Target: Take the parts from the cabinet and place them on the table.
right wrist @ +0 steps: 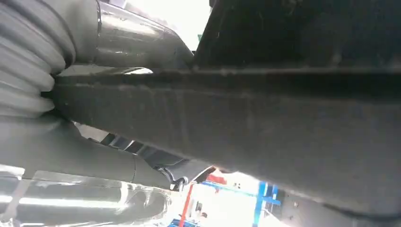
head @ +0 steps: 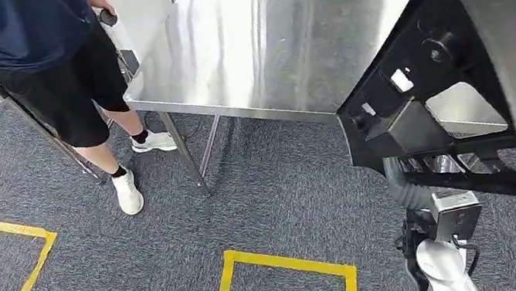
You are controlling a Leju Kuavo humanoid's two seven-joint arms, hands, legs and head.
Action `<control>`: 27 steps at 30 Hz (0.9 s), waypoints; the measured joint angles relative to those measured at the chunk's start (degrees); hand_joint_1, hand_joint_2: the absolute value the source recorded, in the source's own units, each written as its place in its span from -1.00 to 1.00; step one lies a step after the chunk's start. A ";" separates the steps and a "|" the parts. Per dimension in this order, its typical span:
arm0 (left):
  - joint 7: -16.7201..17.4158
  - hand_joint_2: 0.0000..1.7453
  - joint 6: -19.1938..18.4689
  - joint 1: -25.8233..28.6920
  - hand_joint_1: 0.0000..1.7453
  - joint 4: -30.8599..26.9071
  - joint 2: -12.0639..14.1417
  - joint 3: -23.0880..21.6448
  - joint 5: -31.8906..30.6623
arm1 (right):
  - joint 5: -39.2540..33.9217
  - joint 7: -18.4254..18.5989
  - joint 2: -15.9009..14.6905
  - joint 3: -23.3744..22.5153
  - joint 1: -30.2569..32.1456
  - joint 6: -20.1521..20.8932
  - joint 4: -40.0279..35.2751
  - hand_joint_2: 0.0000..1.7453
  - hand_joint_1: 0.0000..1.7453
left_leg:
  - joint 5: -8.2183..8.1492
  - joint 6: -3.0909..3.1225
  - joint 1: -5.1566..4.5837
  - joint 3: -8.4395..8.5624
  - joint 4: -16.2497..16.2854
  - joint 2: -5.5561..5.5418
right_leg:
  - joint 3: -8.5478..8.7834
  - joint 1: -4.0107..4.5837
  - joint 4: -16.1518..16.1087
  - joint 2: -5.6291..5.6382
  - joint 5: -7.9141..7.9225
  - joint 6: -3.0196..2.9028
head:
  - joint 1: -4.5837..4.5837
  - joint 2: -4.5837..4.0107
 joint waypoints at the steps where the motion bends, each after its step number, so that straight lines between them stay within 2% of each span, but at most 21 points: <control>1: 0.00 1.00 -0.04 0.06 -1.00 0.00 0.02 0.00 -0.04 | 0.00 0.00 -0.02 -0.02 0.23 0.00 0.00 1.00 1.00 | -1.71 -0.34 0.30 -1.93 0.81 0.03 | 0.69 -0.05 0.00 0.09 -0.62 0.11 | 0.00 0.00; 2: 0.00 1.00 -0.06 0.12 -1.00 0.00 0.02 0.00 -0.04 | 0.00 0.00 -0.02 -0.02 0.38 -0.02 0.00 1.00 1.00 | -1.85 -0.53 0.56 -2.87 -0.05 0.14 | 1.54 -0.14 0.00 0.23 -1.29 0.29 | -0.02 0.00; 3: 0.00 1.00 -0.06 0.14 -1.00 0.00 0.07 0.00 -0.04 | 0.00 0.00 -0.02 -0.02 0.51 -0.02 0.00 1.00 1.00 | -0.47 -0.68 0.75 -2.79 -2.47 0.25 | 2.50 -0.31 0.00 0.32 -1.98 0.51 | 0.00 0.00; 4: 0.00 1.00 -0.09 0.14 -1.00 0.00 0.11 0.00 -0.04 | 0.00 0.00 -0.02 -0.02 0.56 -0.02 0.00 1.00 1.00 | 2.58 -0.82 0.92 -1.90 -6.43 0.28 | 3.56 -0.50 0.00 0.38 -2.77 0.81 | -0.02 0.00; 6: 0.00 1.00 -0.11 0.30 -1.00 0.13 0.13 0.02 -0.04 | 0.00 0.00 0.00 -0.02 0.52 -0.02 0.00 1.00 1.00 | 11.99 -0.86 1.23 -0.55 -14.52 0.31 | 4.44 -0.43 -0.04 0.37 -4.24 1.53 | -0.25 0.00; 7: 0.00 1.00 -0.11 0.30 -1.00 0.15 0.22 0.02 -0.04 | 0.00 0.00 0.02 -0.02 0.69 -0.02 0.00 1.00 1.00 | 11.79 -0.31 1.03 -0.61 -14.81 0.62 | 5.28 -0.11 -0.02 0.63 -4.87 2.03 | -0.68 0.00; 8: 0.02 1.00 -0.13 0.21 -1.00 0.15 0.26 0.00 -0.04 | 0.00 0.02 -0.02 -0.02 0.63 -0.02 -0.04 1.00 1.00 | 11.86 -0.01 0.79 0.28 -14.84 0.51 | 5.04 -0.04 -0.67 0.59 -5.32 2.47 | -0.28 0.00; 9: 0.02 1.00 -0.13 0.24 -1.00 0.17 0.20 0.02 -0.04 | 0.02 0.07 -0.02 -0.02 0.65 -0.02 -0.11 1.00 1.00 | 11.52 0.57 0.80 0.32 -15.40 0.43 | 6.37 -0.04 -0.11 0.62 -4.86 3.24 | -0.27 0.00; 10: 0.02 1.00 -0.17 0.24 -1.00 0.17 0.15 0.00 -0.07 | 0.02 0.02 -0.02 -0.02 0.62 -0.02 -0.18 1.00 1.00 | 11.48 1.12 0.64 1.00 -15.41 0.46 | 6.29 0.23 -0.03 0.62 -4.23 3.90 | -0.20 0.00; 11: -0.02 1.00 -0.17 0.15 -1.00 0.17 0.17 0.00 -0.09 | 0.04 0.07 -0.06 -0.02 0.65 -0.04 -0.17 1.00 1.00 | 11.27 1.56 0.83 1.98 -15.78 0.23 | 5.31 -0.04 1.46 0.54 -4.23 4.04 | -0.17 0.00; 12: -0.02 1.00 -0.17 0.15 -1.00 0.17 0.15 0.00 -0.09 | 0.02 0.05 -0.13 0.00 0.60 -0.07 -0.22 1.00 1.00 | 10.72 2.29 0.63 2.74 -15.85 0.28 | 4.14 -0.10 4.48 0.33 -4.14 3.89 | -0.06 0.00; 13: -0.02 1.00 -0.17 0.12 -1.00 0.17 0.22 0.00 -0.09 | 0.02 0.04 -0.09 0.04 0.52 -0.09 -0.24 1.00 1.00 | 10.19 2.75 0.53 3.26 -15.85 0.23 | 1.42 -0.10 8.58 0.29 -4.90 3.50 | 0.04 0.00; 15: -0.02 1.00 -0.20 0.12 -1.00 0.17 0.24 0.00 -0.11 | 0.02 0.02 -0.15 0.04 0.80 -0.09 -0.24 1.00 1.00 | 8.99 3.13 0.35 4.35 -15.86 0.04 | -4.09 0.08 15.52 0.30 -8.31 2.85 | 0.07 0.00; 16: -0.02 1.00 -0.20 0.17 -1.00 0.17 0.24 0.00 -0.11 | 0.02 0.02 -0.20 0.02 0.93 -0.09 -0.24 1.00 1.00 | 8.37 3.17 0.23 5.07 -15.86 -0.13 | -6.11 0.09 17.06 0.30 -9.73 2.79 | 0.04 0.00; 17: -0.02 1.00 -0.22 0.23 -1.00 0.17 0.22 0.00 -0.11 | 0.02 0.04 -0.26 0.04 1.00 -0.09 -0.24 1.00 1.00 | 7.77 3.17 0.14 5.82 -15.86 -0.22 | -7.06 0.09 16.54 0.29 -9.88 3.09 | 0.07 0.00; 19: -0.02 1.00 -0.24 0.23 -1.00 0.17 0.24 0.00 -0.11 | 0.02 0.04 -0.26 0.04 1.02 -0.09 -0.24 1.00 1.00 | 6.42 3.04 0.05 7.67 -15.86 -0.48 | -6.09 0.09 10.06 0.27 -6.78 4.29 | 0.11 0.00; 21: -0.02 1.00 -0.28 0.28 -1.00 0.20 0.20 0.00 -0.11 | 0.02 0.04 -0.37 0.02 1.04 -0.09 -0.22 1.00 1.00 | 5.09 2.74 0.04 8.80 -16.01 -0.52 | -3.92 0.38 1.44 -0.15 1.00 4.96 | 0.15 0.00; 24: -0.02 1.00 -0.61 0.23 -1.00 0.20 0.13 0.02 -0.13 | 0.02 0.13 -0.39 0.04 1.14 -0.09 -0.42 1.00 1.00 | 4.00 1.51 -0.05 11.52 -15.96 -0.45 | -2.65 1.34 0.58 -0.50 0.96 2.49 | 0.13 0.00; 25: -0.02 1.00 -0.63 0.24 -1.00 0.20 0.15 0.00 -0.13 | 0.00 0.13 -0.35 0.06 1.01 -0.09 -0.42 1.00 1.00 | 4.17 1.34 -0.05 11.72 -15.69 -0.32 | -2.11 1.15 0.47 -0.33 0.68 1.80 | 0.28 0.00; 26: -0.02 1.00 -0.63 0.07 -1.00 0.20 0.13 0.00 -0.13 | 0.00 0.13 -0.35 0.02 0.98 -0.09 -0.48 1.00 1.00 | 3.93 1.10 -0.09 11.75 -14.90 -0.13 | -0.32 0.16 0.04 0.12 0.73 1.43 | 0.06 0.00; 27: -0.02 1.00 -0.63 0.01 -1.00 0.20 0.13 0.00 -0.13 | 0.02 0.13 -0.39 -0.07 0.97 -0.11 -0.61 1.00 1.00 | 3.67 0.93 0.00 11.13 -13.13 0.02 | 0.41 0.15 -0.20 -0.04 0.31 0.97 | 0.28 0.00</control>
